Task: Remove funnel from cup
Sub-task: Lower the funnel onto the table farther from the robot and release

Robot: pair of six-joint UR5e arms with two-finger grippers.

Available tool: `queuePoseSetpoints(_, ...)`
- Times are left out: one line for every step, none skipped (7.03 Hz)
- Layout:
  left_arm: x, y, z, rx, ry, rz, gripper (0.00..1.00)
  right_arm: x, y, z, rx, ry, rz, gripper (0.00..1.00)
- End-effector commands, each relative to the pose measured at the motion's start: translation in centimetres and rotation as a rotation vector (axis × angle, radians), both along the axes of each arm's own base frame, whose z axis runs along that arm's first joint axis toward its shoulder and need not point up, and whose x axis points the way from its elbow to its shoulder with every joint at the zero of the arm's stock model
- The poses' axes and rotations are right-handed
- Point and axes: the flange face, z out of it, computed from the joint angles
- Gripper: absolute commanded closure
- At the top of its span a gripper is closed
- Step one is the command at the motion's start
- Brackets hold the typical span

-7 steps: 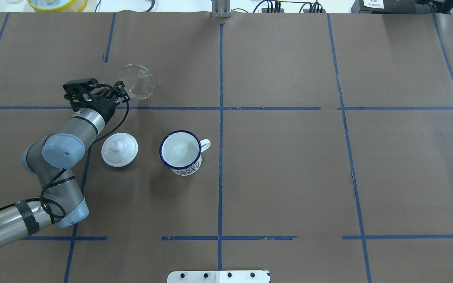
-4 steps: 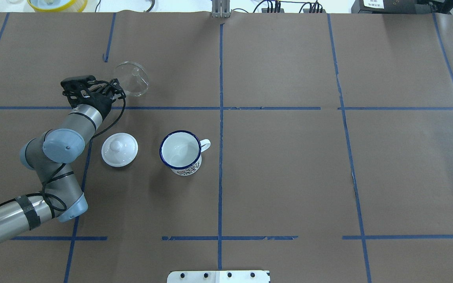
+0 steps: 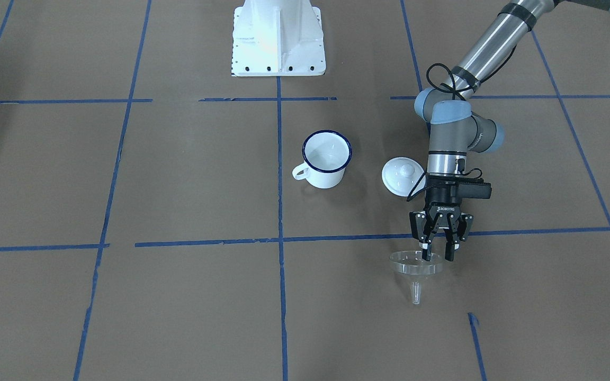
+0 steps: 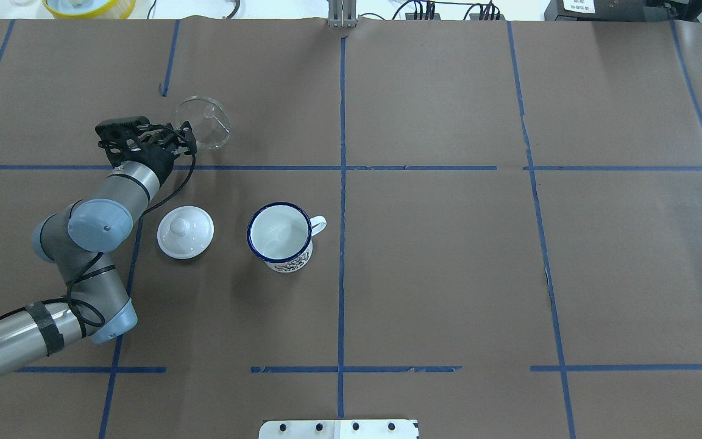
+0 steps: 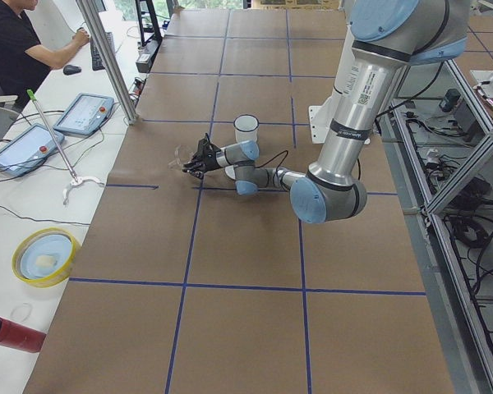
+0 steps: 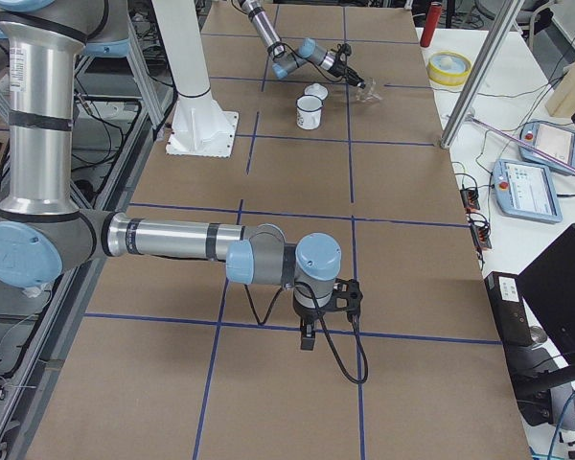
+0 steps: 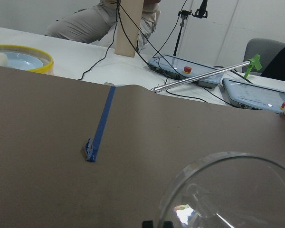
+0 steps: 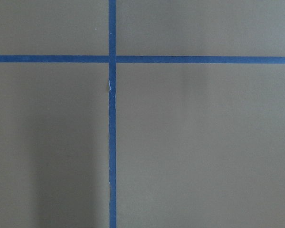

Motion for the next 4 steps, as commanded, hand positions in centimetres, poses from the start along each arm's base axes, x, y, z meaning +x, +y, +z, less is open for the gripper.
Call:
queuePoseSetpoints(-0.2, -0.1, -0.6, 0.006, 0.012, 0.009, 0.00, 0.0, 0.0, 0.0, 0.000, 0.000, 0.000, 0.00)
queuePoseSetpoints(-0.7, 0.2, -1.7, 0.031, 0.012, 0.015, 0.00, 0.0, 0.0, 0.0, 0.000, 0.000, 0.000, 0.00)
queuePoseSetpoints(-1.5, 0.6, -3.4, 0.070, 0.003, 0.024, 0.00, 0.0, 0.0, 0.0, 0.000, 0.000, 0.000, 0.00)
queuePoseSetpoints(-3.7, 2.1, -2.6, 0.075, -0.005, 0.037, 0.00, 0.0, -0.1, -0.1, 0.002, 0.000, 0.000, 0.00)
